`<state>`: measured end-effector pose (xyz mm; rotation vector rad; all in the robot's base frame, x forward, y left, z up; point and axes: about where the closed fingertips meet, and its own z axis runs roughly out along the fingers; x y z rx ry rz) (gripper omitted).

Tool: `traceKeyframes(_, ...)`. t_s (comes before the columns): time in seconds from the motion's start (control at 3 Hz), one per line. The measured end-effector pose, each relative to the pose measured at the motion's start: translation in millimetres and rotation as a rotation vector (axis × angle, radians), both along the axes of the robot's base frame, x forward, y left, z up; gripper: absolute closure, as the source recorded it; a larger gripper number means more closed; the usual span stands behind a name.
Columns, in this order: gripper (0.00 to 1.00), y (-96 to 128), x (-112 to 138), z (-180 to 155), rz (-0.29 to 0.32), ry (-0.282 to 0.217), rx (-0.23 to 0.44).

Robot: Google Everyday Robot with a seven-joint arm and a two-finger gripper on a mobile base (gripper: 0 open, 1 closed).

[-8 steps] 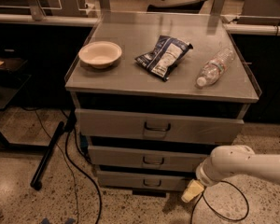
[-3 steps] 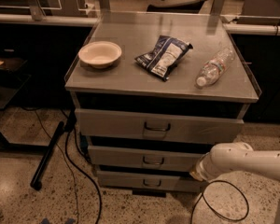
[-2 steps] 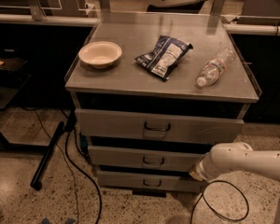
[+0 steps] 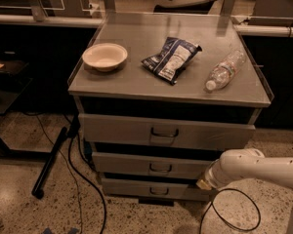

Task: Close middle drawer

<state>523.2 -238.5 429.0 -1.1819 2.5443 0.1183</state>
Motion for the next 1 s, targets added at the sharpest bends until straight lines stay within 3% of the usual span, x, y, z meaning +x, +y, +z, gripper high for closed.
traceKeyframes(0.33, 0.04, 0.0, 0.0, 0.0, 0.0, 0.0, 0.0)
traceKeyframes(1.0, 0.0, 0.1, 0.0, -0.1, 0.0, 0.0, 0.0)
